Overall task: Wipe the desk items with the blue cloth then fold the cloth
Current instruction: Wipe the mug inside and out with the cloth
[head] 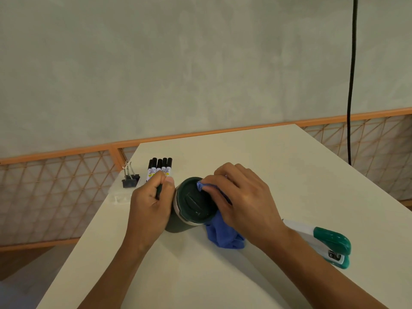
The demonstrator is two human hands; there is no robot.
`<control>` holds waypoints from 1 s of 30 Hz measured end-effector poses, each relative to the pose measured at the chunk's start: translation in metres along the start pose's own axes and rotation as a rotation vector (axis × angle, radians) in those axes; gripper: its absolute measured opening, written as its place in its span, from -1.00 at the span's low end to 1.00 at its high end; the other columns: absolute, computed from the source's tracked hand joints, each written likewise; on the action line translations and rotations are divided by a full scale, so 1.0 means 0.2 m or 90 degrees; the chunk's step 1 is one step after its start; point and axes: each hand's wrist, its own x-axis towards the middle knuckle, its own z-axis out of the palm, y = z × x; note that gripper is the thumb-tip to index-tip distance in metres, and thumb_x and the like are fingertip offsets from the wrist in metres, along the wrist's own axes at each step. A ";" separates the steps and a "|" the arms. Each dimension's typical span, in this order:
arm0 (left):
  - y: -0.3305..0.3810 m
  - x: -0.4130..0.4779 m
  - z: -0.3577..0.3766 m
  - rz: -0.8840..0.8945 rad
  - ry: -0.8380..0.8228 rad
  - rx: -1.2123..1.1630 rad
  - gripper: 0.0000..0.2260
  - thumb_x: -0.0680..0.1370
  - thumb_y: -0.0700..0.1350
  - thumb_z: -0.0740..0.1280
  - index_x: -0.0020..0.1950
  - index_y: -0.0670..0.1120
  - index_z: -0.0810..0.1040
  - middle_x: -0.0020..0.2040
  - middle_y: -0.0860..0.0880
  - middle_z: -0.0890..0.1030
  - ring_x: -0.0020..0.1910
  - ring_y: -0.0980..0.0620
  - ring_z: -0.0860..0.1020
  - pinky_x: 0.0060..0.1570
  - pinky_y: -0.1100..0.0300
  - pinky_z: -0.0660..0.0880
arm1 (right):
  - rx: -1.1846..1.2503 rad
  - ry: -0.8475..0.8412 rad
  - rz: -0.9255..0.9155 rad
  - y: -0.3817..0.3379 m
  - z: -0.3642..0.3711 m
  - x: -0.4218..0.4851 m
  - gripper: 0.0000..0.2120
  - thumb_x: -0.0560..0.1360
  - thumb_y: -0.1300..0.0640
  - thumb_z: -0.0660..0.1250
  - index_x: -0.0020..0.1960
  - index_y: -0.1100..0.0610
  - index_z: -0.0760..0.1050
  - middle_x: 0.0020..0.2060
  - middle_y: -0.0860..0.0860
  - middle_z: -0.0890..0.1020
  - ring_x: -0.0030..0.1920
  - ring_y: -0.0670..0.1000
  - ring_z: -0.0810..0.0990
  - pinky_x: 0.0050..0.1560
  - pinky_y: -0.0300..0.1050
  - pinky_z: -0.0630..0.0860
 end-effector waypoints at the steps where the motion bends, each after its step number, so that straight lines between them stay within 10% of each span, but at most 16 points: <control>1: 0.00 0.01 -0.01 0.007 0.011 0.005 -0.62 0.67 0.15 0.20 -0.21 -0.08 0.41 -0.34 0.00 0.46 -0.33 -0.01 0.44 -0.32 0.09 0.43 | -0.008 -0.030 -0.010 0.00 -0.01 0.00 -0.86 0.66 0.18 0.37 0.13 0.05 0.69 -0.03 -0.03 0.61 -0.15 0.05 0.51 -0.18 0.04 0.50; 11: 0.00 0.03 -0.05 0.022 0.068 0.047 -0.64 0.75 -0.15 0.27 -0.24 0.06 0.36 -0.36 0.15 0.47 -0.35 0.11 0.44 -0.33 0.43 0.33 | 0.219 -0.151 0.072 -0.09 0.00 -0.03 -0.89 0.65 0.11 0.37 0.07 0.03 0.68 -0.06 -0.13 0.54 -0.06 -0.06 0.51 -0.07 -0.02 0.49; 30: 0.01 0.02 -0.02 0.031 0.071 0.059 -0.68 0.76 0.05 0.22 -0.21 0.14 0.36 -0.31 0.15 0.53 -0.28 0.12 0.52 -0.28 0.45 0.41 | 0.410 -0.070 0.301 -0.11 -0.06 0.04 -0.86 0.70 0.16 0.36 0.07 -0.03 0.66 0.01 -0.14 0.64 0.04 0.00 0.63 0.00 -0.32 0.47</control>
